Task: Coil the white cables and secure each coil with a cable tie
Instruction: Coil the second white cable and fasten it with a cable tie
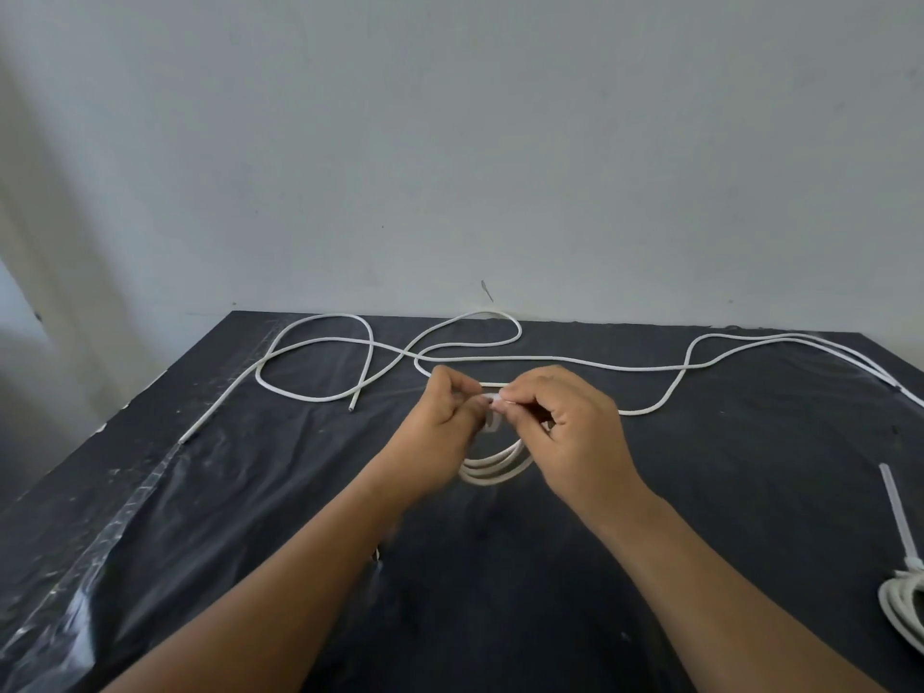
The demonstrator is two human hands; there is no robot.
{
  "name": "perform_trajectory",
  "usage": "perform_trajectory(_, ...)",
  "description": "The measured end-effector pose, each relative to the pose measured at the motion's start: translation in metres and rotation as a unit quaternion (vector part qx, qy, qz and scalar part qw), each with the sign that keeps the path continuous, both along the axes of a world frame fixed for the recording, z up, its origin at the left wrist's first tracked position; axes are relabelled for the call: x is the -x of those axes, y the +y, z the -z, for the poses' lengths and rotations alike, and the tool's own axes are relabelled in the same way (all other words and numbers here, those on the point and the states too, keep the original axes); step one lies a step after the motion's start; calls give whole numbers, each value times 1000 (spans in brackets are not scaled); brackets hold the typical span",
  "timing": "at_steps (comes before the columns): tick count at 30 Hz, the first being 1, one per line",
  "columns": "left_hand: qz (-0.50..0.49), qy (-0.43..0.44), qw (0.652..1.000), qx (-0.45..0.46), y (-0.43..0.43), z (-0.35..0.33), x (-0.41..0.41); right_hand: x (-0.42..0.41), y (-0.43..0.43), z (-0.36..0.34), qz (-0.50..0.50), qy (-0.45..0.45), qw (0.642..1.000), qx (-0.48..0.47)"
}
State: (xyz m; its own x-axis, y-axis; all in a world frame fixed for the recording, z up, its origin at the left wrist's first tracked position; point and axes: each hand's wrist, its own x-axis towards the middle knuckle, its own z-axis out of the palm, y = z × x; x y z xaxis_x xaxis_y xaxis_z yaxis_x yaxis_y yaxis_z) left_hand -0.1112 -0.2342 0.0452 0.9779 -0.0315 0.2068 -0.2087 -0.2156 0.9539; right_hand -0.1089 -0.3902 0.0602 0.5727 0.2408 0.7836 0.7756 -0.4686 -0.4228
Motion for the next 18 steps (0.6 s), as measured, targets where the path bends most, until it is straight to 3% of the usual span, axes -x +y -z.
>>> perform_trajectory(4, -4, 23, 1000, 21, 3, 3, 0, 1, 0, -4, 10, -16, 1000, -4)
perform_trajectory(12, -16, -8, 1000, 15, 6, 2, -9, 14, 3, 1, -41, -36, 978, 199)
perform_trajectory(15, 34, -32, 999, -7, 2, 6, 1, 6, -3, -28, -36, -9, 988, 152)
perform_trajectory(18, 77, -48, 996, -23, -6, -2, 9, -16, -8, -55, 20, 96, 993, 60)
